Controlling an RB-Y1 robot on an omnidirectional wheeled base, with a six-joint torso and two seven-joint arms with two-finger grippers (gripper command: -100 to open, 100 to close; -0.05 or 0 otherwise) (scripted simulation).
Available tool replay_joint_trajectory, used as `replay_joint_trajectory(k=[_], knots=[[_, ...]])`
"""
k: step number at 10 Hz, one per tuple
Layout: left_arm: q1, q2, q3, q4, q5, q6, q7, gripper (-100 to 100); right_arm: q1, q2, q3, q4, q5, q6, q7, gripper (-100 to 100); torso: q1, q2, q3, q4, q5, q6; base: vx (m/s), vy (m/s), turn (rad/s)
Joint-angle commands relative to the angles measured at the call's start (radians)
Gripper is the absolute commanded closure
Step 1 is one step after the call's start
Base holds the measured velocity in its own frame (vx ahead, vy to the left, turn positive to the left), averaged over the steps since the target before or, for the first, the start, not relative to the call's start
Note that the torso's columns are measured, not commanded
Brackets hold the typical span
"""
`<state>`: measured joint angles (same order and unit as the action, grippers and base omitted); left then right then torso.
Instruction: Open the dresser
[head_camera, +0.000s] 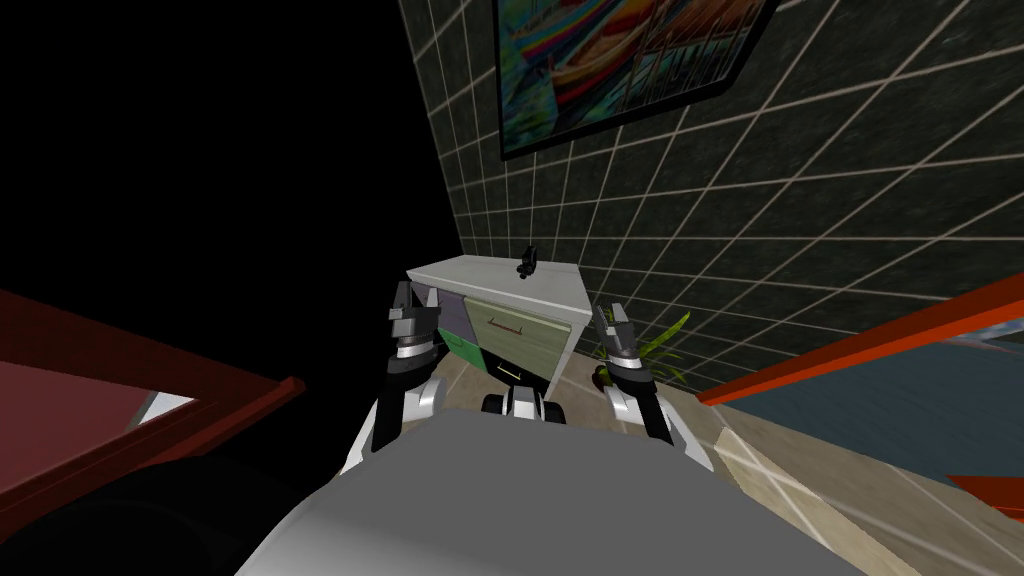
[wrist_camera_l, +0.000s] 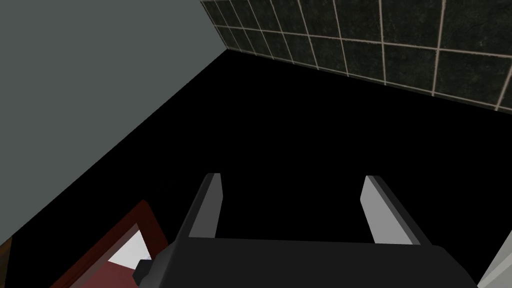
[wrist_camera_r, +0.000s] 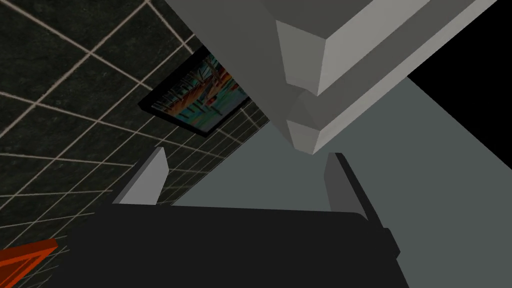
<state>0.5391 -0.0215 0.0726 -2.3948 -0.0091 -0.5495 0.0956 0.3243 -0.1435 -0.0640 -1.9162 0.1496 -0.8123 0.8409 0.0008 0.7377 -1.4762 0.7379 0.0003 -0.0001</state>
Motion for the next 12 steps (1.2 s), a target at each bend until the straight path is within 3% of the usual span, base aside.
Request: replay_joint_trajectory(k=[1,4,7,12], knots=[[0.0,0.0,0.0,0.0,0.0,0.0,0.0,0,-0.001,-0.003,-0.015,0.025,0.017,-0.019,0.057,-100,-0.002,0.0,0.0,0.0,-0.001,0.0,0.012,0.072,-0.063],[0.0,0.0,0.0,0.0,0.0,0.0,0.0,0,-0.001,-0.003,-0.015,0.025,0.017,-0.019,0.057,-100,-0.004,0.001,0.001,0.0,-0.001,0.0,-0.005,0.007,0.028],[0.0,0.0,0.0,0.0,0.0,0.0,0.0,0,0.001,-0.008,-0.033,0.057,0.038,-0.043,0.123,-100,0.002,-0.001,0.0,0.0,0.001,0.0,0.013,0.075,-0.069],[0.0,0.0,0.0,0.0,0.0,0.0,0.0,0,0.001,-0.008,-0.033,0.057,0.038,-0.043,0.123,-100,-0.003,0.001,0.001,0.0,-0.001,0.0,0.002,0.018,-0.007]])
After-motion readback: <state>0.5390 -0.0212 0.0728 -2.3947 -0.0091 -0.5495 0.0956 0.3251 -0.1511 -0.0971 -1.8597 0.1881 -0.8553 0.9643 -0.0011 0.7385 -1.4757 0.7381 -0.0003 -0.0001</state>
